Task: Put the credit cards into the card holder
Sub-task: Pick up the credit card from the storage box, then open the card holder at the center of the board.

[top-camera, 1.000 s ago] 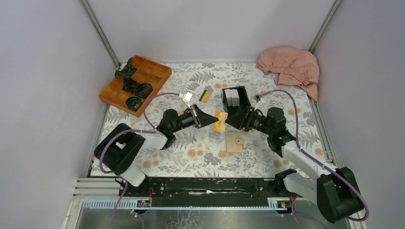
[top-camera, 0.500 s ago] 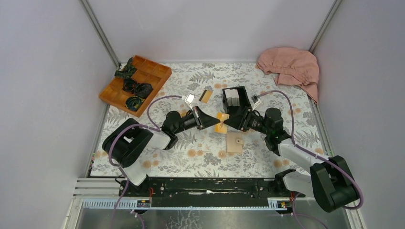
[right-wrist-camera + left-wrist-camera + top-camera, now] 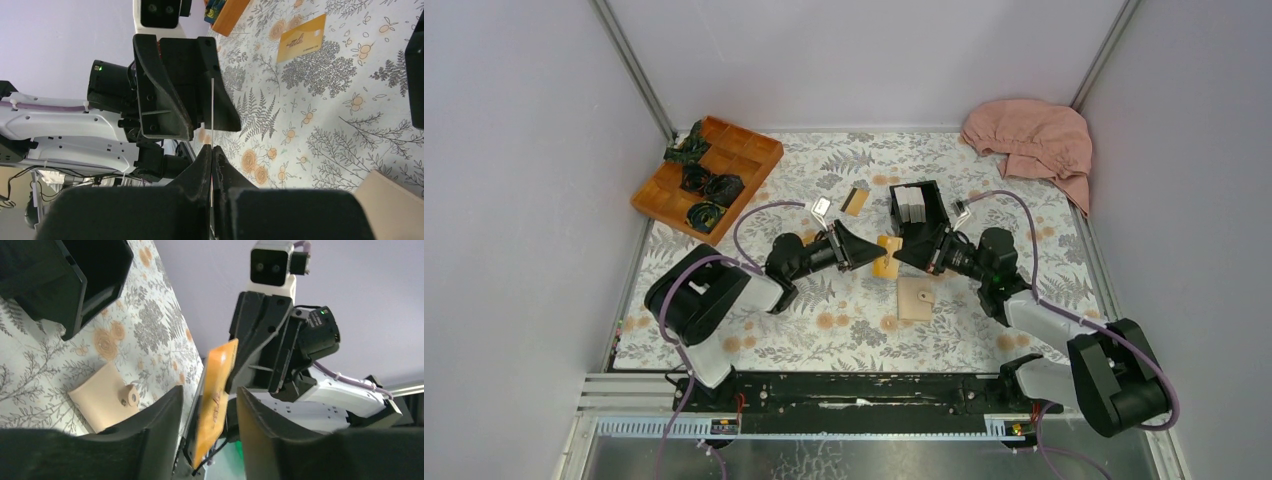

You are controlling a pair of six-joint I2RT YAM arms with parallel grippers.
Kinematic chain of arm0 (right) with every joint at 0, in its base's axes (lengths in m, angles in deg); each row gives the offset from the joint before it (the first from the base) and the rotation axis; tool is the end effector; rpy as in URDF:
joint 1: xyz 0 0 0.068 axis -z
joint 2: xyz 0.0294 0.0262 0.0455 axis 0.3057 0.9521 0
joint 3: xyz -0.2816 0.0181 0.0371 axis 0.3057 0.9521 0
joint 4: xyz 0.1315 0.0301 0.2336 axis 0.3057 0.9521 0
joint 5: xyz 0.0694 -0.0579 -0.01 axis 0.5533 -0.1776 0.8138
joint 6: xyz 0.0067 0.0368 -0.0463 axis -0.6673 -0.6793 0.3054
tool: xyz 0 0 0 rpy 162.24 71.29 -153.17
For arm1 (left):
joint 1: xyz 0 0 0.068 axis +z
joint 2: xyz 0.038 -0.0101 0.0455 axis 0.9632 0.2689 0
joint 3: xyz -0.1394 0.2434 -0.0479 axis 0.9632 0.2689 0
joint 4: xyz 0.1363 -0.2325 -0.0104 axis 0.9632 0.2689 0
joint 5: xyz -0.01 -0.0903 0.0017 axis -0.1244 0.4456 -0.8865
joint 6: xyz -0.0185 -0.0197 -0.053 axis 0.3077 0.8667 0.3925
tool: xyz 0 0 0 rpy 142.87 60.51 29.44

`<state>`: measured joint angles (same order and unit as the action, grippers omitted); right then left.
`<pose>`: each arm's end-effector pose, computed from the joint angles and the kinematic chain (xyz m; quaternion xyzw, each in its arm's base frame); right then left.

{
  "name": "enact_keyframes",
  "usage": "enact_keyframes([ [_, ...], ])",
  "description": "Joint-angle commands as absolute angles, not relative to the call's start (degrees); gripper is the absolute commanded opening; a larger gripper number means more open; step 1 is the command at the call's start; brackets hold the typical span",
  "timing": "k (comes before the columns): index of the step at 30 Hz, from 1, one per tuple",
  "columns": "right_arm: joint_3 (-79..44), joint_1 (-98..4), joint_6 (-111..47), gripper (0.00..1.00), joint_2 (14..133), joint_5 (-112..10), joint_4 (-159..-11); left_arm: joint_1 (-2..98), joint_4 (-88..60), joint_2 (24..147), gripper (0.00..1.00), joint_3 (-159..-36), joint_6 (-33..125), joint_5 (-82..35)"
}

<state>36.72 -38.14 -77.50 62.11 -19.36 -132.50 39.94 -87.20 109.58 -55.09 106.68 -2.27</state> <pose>0.2208 0.1111 0.2188 -0.0375 0.7150 0.5807 0.3874 0.2517 -0.1991 0.1776 -0.0330 0.6782 -0.6760 0.2863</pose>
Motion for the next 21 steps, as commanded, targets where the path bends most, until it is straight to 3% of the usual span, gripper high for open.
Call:
enact_keyframes([
  [1,33.52,-38.65,-74.03,0.0,55.96,-18.46,-126.65,39.91,-89.67,108.51,0.56,-54.84,105.49,-3.42],
  [4,29.92,-38.68,-68.24,0.0,51.72,-21.13,-113.28,40.67,-86.52,106.01,0.64,-52.97,103.53,-5.21],
  [7,25.59,-38.68,-61.85,0.0,49.0,-25.3,-98.23,40.82,-80.54,102.79,0.65,-51.67,100.22,-7.93],
  [14,16.83,-41.0,-50.49,0.0,49.1,-36.4,-72.86,36.98,-55.63,95.22,0.63,-52.85,86.3,-20.61],
  [21,9.16,-47.83,-47.8,0.0,53.49,-52.39,-57.46,31.26,-42.04,94.87,0.57,-56.31,78.7,-30.34],
])
